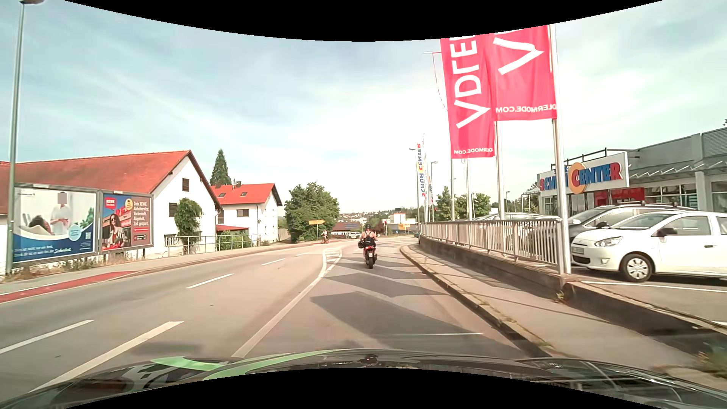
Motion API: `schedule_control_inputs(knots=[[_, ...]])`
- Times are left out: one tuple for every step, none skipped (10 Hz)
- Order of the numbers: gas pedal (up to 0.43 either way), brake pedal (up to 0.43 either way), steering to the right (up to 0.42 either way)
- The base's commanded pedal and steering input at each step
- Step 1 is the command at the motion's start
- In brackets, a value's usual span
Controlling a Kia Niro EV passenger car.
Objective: Follow the waypoints while adhering to traffic rules and regulations
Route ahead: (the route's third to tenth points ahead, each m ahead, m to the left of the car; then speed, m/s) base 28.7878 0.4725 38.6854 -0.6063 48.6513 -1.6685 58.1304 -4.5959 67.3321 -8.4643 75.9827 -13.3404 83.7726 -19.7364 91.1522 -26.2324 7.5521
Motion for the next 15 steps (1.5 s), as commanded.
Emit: schedule_control_inputs(knots=[[0.047, 0.000, 0.002], [0.047, 0.000, 0.002], [0.047, 0.000, 0.002], [0.047, 0.000, 0.004], [0.047, 0.000, 0.006], [0.059, 0.000, 0.006], [0.059, 0.000, 0.006], [0.059, 0.000, 0.006], [0.059, 0.000, 0.007], [0.059, 0.000, 0.006], [0.059, 0.000, 0.006], [0.067, 0.000, 0.007], [0.079, 0.000, 0.007], [0.087, 0.000, 0.007], [0.110, 0.000, 0.007]])
